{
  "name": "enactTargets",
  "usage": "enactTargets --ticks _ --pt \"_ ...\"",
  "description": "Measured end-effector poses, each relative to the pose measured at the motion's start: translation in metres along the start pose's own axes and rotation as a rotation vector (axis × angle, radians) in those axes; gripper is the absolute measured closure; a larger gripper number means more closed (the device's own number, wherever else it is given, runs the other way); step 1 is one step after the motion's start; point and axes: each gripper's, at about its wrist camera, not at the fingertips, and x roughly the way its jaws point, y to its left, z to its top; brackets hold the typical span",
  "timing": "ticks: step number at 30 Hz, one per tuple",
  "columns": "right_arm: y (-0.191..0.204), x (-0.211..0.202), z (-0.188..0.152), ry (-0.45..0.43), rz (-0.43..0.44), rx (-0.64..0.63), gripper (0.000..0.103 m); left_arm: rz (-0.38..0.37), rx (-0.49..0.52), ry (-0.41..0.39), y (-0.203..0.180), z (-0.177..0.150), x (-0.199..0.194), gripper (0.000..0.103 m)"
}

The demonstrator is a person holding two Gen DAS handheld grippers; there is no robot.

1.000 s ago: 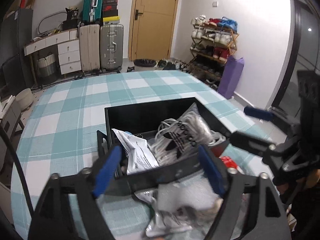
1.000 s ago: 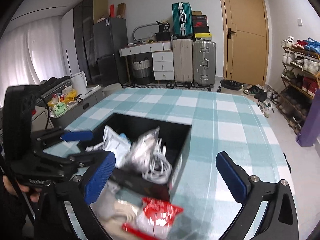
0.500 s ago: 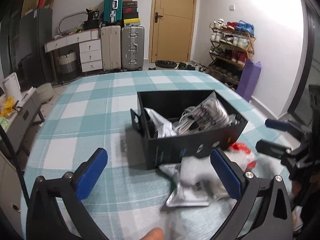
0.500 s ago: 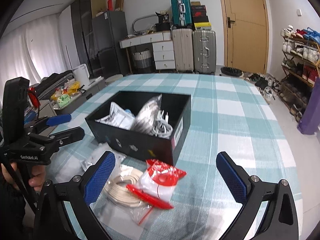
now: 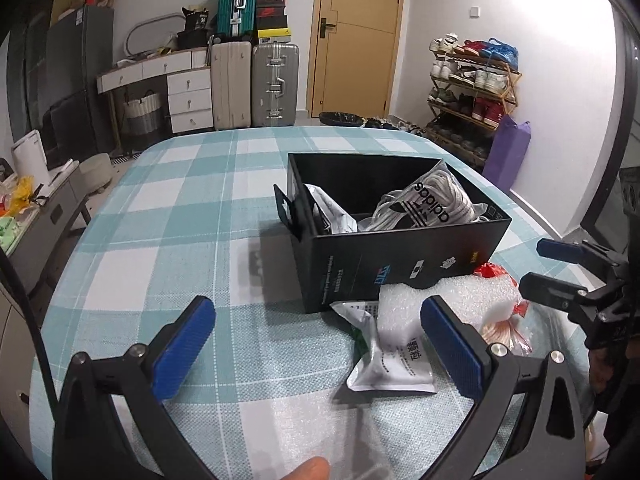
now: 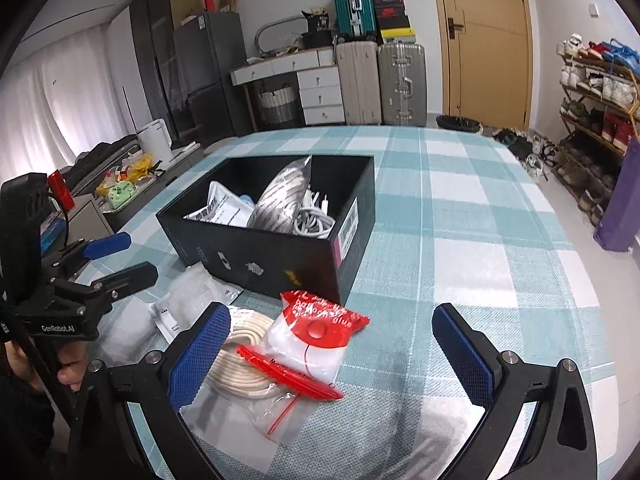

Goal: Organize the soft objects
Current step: 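Withdraw both tools and grasp the red balloon glue bag with the right gripper, then lift the balloon glue bag with the right gripper while the left gripper grasps the white foam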

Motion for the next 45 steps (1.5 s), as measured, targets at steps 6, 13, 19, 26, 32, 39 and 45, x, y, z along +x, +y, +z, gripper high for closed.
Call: enactTargets --ticks 6,13,19,26,32,39,45 --pt "-0.001 0.007 -0.002 0.039 0.007 0.016 0.001 -0.02 -0.016 0.012 0.003 -0.001 0.002 0.0" --pt "-0.007 0.015 -0.005 0.08 0.02 0.051 0.001 -0.045 0.004 0.024 -0.002 -0.003 0.002 0.0" --pt "-0.008 0.022 -0.006 0.108 0.051 0.074 0.016 -0.018 0.011 0.022 -0.004 -0.003 0.001 0.0" --pt "-0.012 0.029 -0.009 0.15 0.057 0.117 0.028 -0.052 0.034 0.028 -0.01 -0.003 0.0 0.0" --pt "-0.014 0.03 -0.01 0.156 0.065 0.125 0.041 -0.064 0.035 0.036 -0.013 -0.003 0.0 0.0" --pt "-0.015 0.022 -0.009 0.115 0.053 0.101 0.057 -0.086 0.02 0.055 -0.02 -0.001 0.0 0.0" --pt "-0.017 0.009 -0.004 0.063 0.075 0.086 0.057 -0.142 0.021 0.069 -0.031 0.002 0.002 0.0"
